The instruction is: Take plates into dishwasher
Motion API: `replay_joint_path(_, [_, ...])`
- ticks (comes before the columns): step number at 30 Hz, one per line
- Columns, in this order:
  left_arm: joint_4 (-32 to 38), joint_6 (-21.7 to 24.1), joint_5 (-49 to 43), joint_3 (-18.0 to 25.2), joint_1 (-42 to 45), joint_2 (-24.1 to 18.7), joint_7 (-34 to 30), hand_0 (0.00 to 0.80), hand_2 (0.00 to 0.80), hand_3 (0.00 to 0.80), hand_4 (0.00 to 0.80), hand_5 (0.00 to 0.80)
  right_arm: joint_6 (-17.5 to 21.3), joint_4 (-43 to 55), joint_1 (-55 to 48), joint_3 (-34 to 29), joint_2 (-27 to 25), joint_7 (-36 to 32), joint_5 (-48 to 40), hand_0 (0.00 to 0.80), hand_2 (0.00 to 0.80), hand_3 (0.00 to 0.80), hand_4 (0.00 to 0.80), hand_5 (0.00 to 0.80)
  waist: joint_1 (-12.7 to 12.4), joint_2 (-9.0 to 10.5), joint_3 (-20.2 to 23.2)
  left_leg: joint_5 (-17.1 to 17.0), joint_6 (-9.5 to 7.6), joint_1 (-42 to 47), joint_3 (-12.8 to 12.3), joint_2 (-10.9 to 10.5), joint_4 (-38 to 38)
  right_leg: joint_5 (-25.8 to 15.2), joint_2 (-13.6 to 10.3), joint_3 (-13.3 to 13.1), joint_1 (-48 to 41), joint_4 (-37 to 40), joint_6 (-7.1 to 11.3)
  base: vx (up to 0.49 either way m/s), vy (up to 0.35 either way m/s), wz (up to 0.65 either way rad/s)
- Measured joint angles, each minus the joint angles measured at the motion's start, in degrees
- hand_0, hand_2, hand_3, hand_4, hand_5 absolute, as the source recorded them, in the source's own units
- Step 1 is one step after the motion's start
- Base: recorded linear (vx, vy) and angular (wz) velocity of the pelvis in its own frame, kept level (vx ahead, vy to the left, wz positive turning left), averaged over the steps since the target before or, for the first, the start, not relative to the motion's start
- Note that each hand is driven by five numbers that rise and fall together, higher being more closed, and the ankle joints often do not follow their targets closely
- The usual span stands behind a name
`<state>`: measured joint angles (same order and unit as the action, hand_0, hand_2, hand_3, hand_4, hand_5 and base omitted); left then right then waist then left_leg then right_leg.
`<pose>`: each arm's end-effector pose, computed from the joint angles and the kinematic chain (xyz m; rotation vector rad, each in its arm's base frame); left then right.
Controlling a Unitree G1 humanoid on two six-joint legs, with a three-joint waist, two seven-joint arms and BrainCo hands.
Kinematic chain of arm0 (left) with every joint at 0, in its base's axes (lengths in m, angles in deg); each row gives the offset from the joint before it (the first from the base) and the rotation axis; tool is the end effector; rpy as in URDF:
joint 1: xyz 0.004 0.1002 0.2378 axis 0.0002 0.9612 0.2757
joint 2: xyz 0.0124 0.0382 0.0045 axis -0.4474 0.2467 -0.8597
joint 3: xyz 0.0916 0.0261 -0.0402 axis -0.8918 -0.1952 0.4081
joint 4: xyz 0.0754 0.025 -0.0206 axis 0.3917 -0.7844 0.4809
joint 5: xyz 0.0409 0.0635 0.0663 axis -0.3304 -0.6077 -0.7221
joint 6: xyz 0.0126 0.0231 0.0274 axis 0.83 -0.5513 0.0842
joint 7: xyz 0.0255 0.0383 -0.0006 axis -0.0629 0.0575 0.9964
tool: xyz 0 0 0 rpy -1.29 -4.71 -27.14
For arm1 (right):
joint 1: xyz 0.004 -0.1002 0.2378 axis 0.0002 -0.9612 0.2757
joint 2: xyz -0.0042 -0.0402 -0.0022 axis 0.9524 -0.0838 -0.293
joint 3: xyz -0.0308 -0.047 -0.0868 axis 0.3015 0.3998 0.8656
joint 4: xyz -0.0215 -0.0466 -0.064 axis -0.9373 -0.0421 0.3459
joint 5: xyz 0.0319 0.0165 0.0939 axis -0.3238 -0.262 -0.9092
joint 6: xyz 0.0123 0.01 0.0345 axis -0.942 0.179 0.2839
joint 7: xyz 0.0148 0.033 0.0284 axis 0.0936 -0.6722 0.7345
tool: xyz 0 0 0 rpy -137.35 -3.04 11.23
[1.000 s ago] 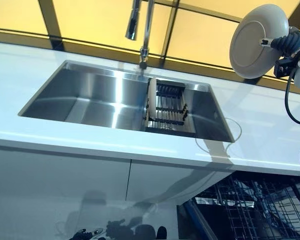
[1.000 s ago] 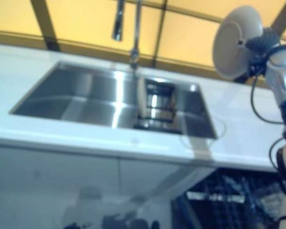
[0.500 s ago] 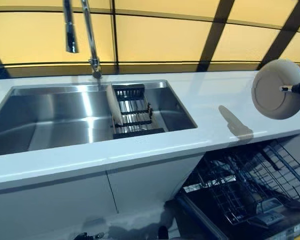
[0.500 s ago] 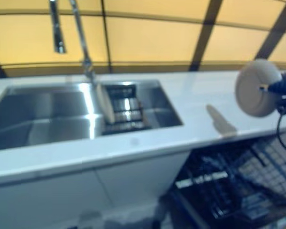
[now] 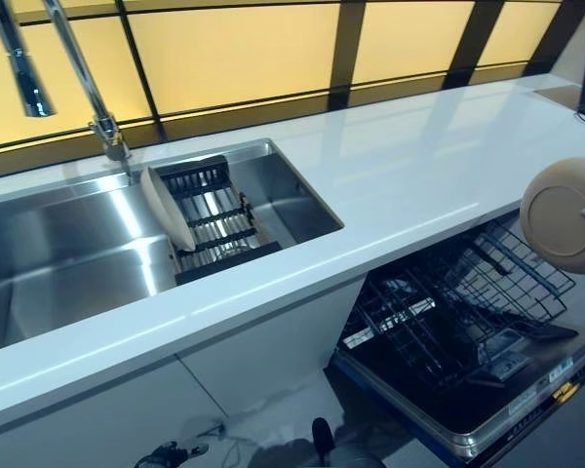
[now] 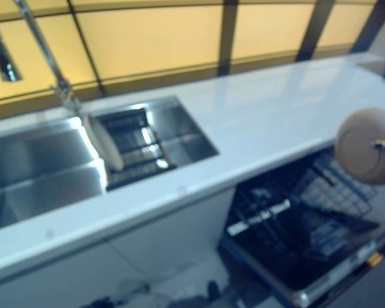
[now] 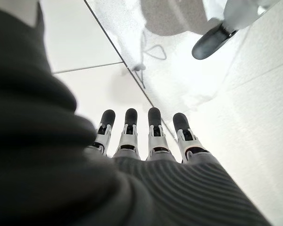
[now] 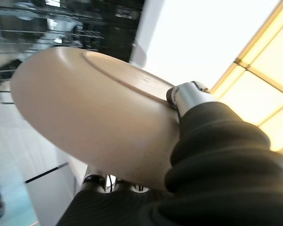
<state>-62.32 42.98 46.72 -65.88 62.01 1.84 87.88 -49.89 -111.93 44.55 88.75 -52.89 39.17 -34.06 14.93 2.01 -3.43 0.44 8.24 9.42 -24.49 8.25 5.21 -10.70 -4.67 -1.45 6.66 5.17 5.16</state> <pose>0.0801 0.2451 -0.1081 0.3356 1.2587 0.1510 0.2227 -0.4008 0.2412 -0.7515 0.4177 -0.2192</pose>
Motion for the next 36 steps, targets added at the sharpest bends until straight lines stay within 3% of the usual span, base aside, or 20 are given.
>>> replay_joint_path(4, [-0.04, -0.07, 0.00, 0.05, -0.55, 0.38, -0.29, 0.000, 0.000, 0.000, 0.000, 0.000, 0.69, 2.29, -5.12, -3.71, 0.62, -0.95, 0.35, 0.800, 0.800, 0.800, 0.800, 0.800, 1.19, -0.49, -0.45, 0.42, -0.17, 0.04, -0.75, -0.29, -0.03, -0.39, 0.08, -0.97, 0.68, -0.01, 0.22, -0.025, 0.007, -0.15])
replay_joint_path(17, [0.02, -0.26, 0.00, 0.41, -2.54, 2.32, -0.25, 0.000, 0.000, 0.000, 0.000, 0.000, 2.33, 8.65, -9.81, -4.01, 5.15, -3.42, 6.71, 0.800, 0.800, 0.800, 0.800, 0.800, 1.64, -1.94, -1.49, 0.72, -0.37, 0.21, -0.69, -0.36, 0.00, -0.39, -0.10, -1.20, 0.71, -0.01, 0.21, -0.005, -0.001, -0.01])
replay_joint_path(26, [0.00, -0.34, -0.07, 1.19, -2.38, 2.63, -0.22, 0.000, 0.000, 0.000, 0.000, 0.000, 1.94, 12.76, -11.61, -3.46, 16.07, -0.70, 10.44, 0.800, 0.800, 0.800, 0.800, 0.800, 1.23, -2.77, -1.99, 0.72, -0.38, 0.14, -0.42, -0.39, -0.01, -0.37, -0.34, -0.94, 0.61, 0.00, 0.18, 0.000, 0.000, 0.00])
replay_joint_path(36, [0.11, -0.37, -0.12, 1.17, -2.43, 4.03, -0.23, 0.000, 0.000, 0.000, 0.000, 0.000, 1.83, 11.53, -11.98, 0.43, 21.83, 2.60, 16.84, 0.800, 0.800, 0.800, 0.800, 0.800, 0.34, -3.92, -2.59, 0.63, -0.50, -0.07, 1.11, -0.30, -0.02, -0.22, -0.79, 0.38, 0.04, 0.02, -0.02, 0.001, -0.015, 0.06])
